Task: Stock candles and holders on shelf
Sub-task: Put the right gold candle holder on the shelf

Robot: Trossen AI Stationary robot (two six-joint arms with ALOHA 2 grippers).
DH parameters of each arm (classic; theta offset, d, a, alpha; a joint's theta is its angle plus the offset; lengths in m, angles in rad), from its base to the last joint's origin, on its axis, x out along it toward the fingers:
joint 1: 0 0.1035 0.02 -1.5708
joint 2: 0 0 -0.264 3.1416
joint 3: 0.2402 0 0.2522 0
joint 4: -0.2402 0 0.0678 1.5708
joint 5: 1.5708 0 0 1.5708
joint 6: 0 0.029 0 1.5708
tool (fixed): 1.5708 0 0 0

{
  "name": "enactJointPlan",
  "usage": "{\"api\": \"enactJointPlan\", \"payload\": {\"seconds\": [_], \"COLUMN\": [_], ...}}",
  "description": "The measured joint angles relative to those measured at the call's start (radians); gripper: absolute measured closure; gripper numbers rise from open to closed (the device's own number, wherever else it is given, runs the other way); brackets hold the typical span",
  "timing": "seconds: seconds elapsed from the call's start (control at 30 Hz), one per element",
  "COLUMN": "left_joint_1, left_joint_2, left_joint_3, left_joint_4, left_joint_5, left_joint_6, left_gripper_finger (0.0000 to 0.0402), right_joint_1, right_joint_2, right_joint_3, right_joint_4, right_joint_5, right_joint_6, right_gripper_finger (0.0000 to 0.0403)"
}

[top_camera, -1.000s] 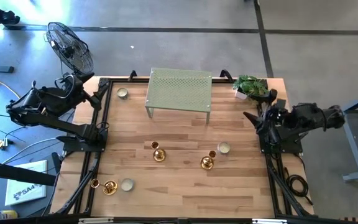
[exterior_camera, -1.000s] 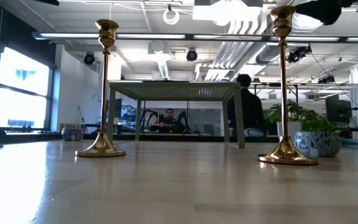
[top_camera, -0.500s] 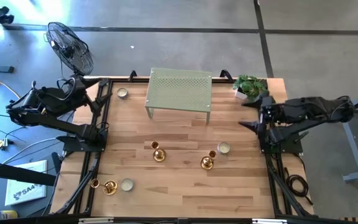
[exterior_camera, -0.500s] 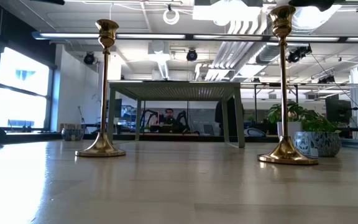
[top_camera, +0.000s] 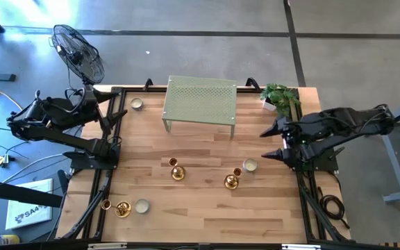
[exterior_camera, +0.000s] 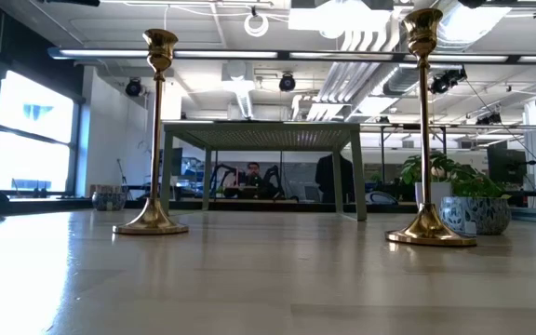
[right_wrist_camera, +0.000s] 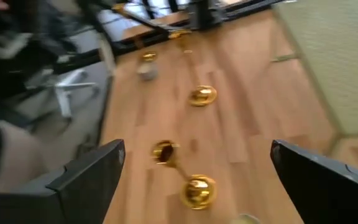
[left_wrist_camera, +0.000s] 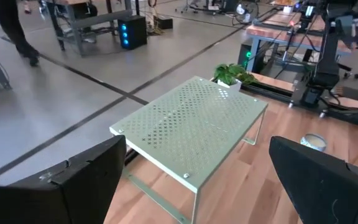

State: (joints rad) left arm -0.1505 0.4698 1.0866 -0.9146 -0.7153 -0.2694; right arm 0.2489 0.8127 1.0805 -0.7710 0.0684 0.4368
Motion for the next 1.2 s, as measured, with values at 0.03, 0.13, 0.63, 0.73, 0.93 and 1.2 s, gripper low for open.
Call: {"api": "enactJointPlan", "payload": {"seconds": [0.03, 0.13, 0.63, 0.73, 0.93, 1.2], "left_joint_1": [0.0, 0.0, 0.0, 0.0, 0.0, 0.0], "left_joint_2": [0.0, 0.0, 0.0, 0.0, 0.0, 0.0], "left_joint_3": [0.0, 0.0, 0.0, -0.001, -0.002, -0.003], "left_joint_4": [0.0, 0.0, -0.006, -0.008, -0.008, -0.013], "left_joint_5": [0.001, 0.008, 0.052, 0.054, 0.055, 0.024], "left_joint_6": [-0.007, -0.032, -0.129, -0.13, -0.151, -0.147], "left_gripper_finger": [0.0014, 0.0014, 0.0014, 0.0014, 0.0014, 0.0014], "right_joint_1": [0.0, 0.001, 0.0, 0.016, 0.074, 0.123], "right_joint_2": [0.0, 0.004, 0.036, 0.057, 0.126, 0.234], "right_joint_3": [0.0, -0.012, -0.114, -0.114, -0.114, -0.114], "right_joint_4": [0.01, 0.048, 0.233, 0.226, 0.142, 0.083], "right_joint_5": [-0.024, -0.083, -0.137, -0.177, -0.08, 0.08], "right_joint_6": [-0.008, -0.016, 0.058, 0.056, 0.026, -0.008], "right_gripper_finger": [0.0006, 0.0005, 0.0008, 0.0008, 0.0008, 0.0008]}}
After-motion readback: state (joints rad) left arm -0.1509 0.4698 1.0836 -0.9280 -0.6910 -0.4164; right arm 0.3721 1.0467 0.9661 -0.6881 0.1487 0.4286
